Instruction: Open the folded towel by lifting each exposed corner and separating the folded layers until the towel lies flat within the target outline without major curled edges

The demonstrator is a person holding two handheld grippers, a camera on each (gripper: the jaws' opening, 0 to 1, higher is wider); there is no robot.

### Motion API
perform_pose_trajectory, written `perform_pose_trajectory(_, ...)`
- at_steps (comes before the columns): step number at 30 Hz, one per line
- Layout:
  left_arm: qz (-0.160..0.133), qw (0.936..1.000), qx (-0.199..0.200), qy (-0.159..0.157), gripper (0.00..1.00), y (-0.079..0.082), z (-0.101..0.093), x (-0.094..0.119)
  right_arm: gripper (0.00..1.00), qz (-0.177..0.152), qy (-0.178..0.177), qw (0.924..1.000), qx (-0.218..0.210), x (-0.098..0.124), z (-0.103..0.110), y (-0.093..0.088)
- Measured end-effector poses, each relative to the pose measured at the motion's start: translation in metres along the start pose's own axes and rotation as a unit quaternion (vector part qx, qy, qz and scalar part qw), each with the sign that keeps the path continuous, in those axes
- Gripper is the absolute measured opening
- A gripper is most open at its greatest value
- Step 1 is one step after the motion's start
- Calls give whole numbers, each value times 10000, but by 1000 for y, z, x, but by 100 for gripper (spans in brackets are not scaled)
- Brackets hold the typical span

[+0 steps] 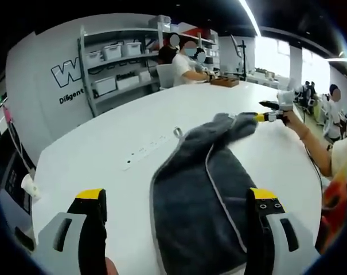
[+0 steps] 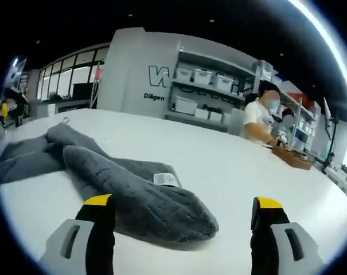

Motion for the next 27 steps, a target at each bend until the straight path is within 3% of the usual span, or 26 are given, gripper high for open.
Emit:
perform_pose_trajectory(3,5,10000,-6,-10,99,0,0,0,100,-12,12,10000,35,1,1,1)
perform_pose_trajectory(6,61,10000,-24,-40,99,1,0,-2,100,-188,485,9986,-117,8,20,14)
perform_pose_trajectory(9,48,10000,-13,-52,99,1,-1,-2,100,-191,511,9984,-124,9,21,14)
perform_pose_trajectory(18,-375,9978,236,-502,99,19,-22,-1,99,-21,876,9956,-346,19,36,21)
perform_pose_trajectory(23,-492,9971,189,-548,99,29,-42,-1,99,-79,1047,9934,-466,24,40,28)
perform_pose_trajectory(27,-372,9953,-73,-891,97,30,-69,-8,99,-105,1171,9917,-528,27,43,32)
Point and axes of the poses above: the point that each gripper's makers call its tool centre point, and the gripper's own axes: x roughly backward along the fingers, z roughly to its left, y roughly out of its top, the point moved 2 cm from there along x, roughly backward along the fingers, and after that the axes turned 9 degrees about -y, right-handed, at the moved point
